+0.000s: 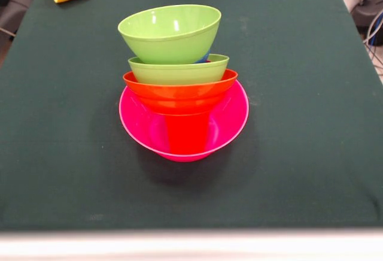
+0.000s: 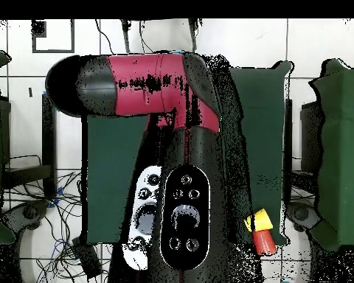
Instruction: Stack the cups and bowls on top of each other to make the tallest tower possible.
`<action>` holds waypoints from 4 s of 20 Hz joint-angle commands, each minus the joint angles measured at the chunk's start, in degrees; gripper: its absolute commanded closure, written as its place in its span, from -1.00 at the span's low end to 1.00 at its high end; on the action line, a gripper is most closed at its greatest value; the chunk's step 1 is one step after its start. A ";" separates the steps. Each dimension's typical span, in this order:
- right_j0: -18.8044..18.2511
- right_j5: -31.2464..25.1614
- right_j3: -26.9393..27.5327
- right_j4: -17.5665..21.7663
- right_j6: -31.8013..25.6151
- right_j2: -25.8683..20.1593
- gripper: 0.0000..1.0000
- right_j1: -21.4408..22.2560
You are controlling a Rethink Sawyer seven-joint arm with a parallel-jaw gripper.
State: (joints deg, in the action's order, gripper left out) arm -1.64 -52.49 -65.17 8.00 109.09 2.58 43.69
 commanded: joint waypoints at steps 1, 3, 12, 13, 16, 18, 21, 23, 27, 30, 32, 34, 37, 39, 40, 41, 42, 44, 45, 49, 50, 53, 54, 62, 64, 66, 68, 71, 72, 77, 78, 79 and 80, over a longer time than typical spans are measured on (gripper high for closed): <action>-3.07 -1.24 -0.41 4.49 -12.14 -6.25 1.00 -3.18; -3.27 -1.30 -0.58 4.63 -11.96 -6.50 1.00 -3.12; -4.96 -0.06 0.16 5.89 -13.77 -7.94 1.00 -3.97; -5.25 -0.32 0.33 5.93 -14.04 -8.25 1.00 -3.96; -5.90 -1.69 0.80 6.31 -14.75 -9.02 1.00 -3.56; -6.12 -2.36 1.21 6.70 -14.84 -9.39 1.00 -3.47; -6.50 -1.76 1.35 7.37 -14.63 -10.12 1.00 -3.82; -6.66 -1.05 1.40 7.56 -13.97 -10.57 1.00 -4.29; -7.16 -0.38 0.59 7.56 -12.94 -11.37 1.00 -4.42; -7.08 -1.10 1.25 8.06 -12.71 -11.53 1.00 -4.98; -7.29 -0.62 0.82 8.29 -12.77 -11.79 1.00 -5.23; -7.60 -0.94 0.87 8.57 -13.50 -12.09 1.00 -5.23; -7.98 -2.98 2.13 9.84 -16.00 -12.09 1.00 -4.83; -8.56 -4.90 2.25 10.17 -18.00 -11.94 1.00 -3.21; -9.23 -5.87 2.39 10.01 -19.29 -12.19 1.00 -2.42; -9.92 -6.51 2.75 10.09 -20.56 -12.49 1.00 -2.09; -10.51 -7.10 3.11 10.14 -21.40 -12.87 1.00 -2.08; -11.57 -7.37 3.22 10.26 -22.70 -13.69 1.00 -2.14; -11.97 -7.20 3.20 10.47 -23.12 -14.06 1.00 -2.13; -12.89 -8.27 3.17 11.26 -24.19 -14.91 1.00 -1.80; -12.95 -8.95 2.58 11.23 -24.08 -14.78 1.00 -1.01; -12.75 -11.81 2.29 11.31 -23.89 -14.34 1.00 0.33; -12.80 -12.09 1.86 11.07 -23.55 -14.40 1.00 0.48; -11.09 -8.21 -7.97 7.92 -13.53 -13.59 1.00 1.50; -10.47 -7.58 -8.70 7.55 -11.44 -13.51 1.00 1.28; -10.01 -7.89 -9.30 6.99 -9.96 -13.41 1.00 1.38; -9.83 -6.98 -9.40 7.18 -9.61 -13.40 1.00 1.22; -10.11 -5.98 -8.91 7.56 -10.00 -13.71 1.00 -0.02; -9.91 -5.63 -8.80 7.89 -9.62 -13.48 1.00 -0.17; -9.30 -3.44 -9.71 8.28 -7.76 -13.05 1.00 -0.71; -9.19 -3.30 -9.68 8.43 -7.60 -12.95 1.00 -0.79; -9.08 -3.16 -9.65 8.58 -7.45 -12.85 1.00 -0.86; -9.05 -3.07 -9.53 8.82 -7.62 -12.82 1.00 -0.99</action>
State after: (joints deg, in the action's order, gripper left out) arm -11.95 -57.64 -68.83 14.34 103.86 -7.17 46.08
